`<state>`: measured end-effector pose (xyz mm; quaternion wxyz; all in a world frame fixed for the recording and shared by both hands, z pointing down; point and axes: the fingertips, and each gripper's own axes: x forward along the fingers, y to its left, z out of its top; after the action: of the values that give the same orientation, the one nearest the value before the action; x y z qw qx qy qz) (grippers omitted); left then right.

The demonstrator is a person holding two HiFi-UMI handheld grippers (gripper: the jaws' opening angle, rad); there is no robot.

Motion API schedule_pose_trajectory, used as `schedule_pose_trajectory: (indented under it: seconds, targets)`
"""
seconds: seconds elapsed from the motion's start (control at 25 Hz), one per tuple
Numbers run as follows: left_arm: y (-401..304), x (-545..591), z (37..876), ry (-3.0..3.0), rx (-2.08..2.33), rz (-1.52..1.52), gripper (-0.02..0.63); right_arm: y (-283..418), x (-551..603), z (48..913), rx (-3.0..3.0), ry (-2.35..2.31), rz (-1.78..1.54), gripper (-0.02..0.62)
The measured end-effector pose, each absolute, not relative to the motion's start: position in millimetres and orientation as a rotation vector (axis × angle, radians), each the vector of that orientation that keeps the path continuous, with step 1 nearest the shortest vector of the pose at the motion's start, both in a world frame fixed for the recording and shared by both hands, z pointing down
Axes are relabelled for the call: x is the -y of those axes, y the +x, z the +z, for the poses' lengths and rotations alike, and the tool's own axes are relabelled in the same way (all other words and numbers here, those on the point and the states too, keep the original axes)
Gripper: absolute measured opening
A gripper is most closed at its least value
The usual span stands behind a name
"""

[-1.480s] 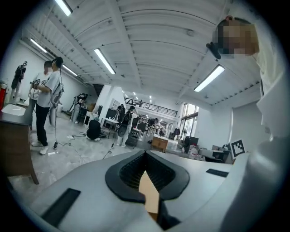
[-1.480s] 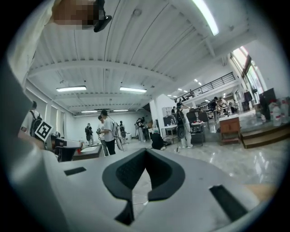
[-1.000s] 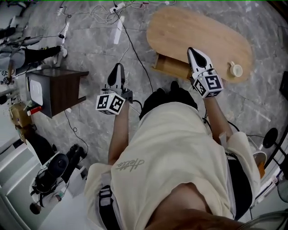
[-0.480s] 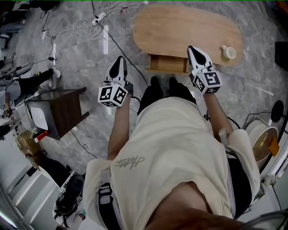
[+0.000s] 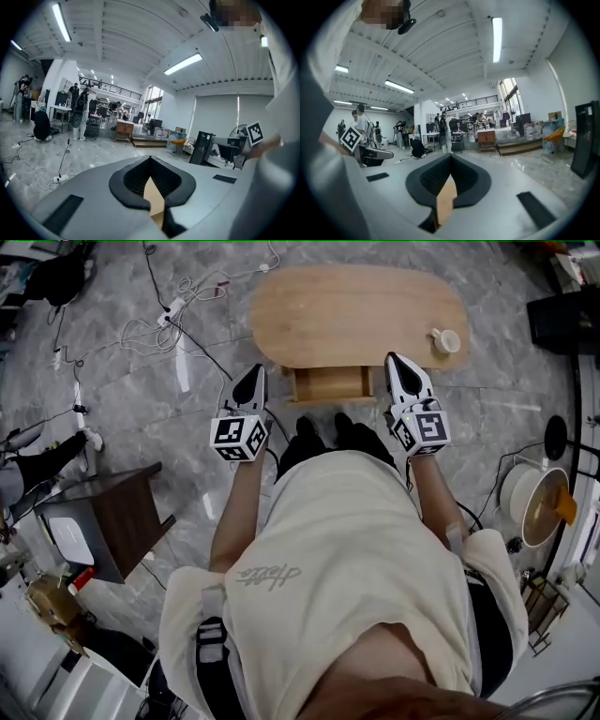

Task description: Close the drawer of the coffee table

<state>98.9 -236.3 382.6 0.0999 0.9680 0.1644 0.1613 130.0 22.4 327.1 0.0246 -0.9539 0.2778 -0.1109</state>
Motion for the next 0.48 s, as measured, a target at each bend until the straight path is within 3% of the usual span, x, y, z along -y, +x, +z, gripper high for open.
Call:
schedule_pose_trajectory:
  seconds: [0.48]
  targets:
    - [94, 217, 438, 2.748, -0.635, 0.602, 0.005, 83, -47, 371, -0.675, -3.036, -0.521, -0.005]
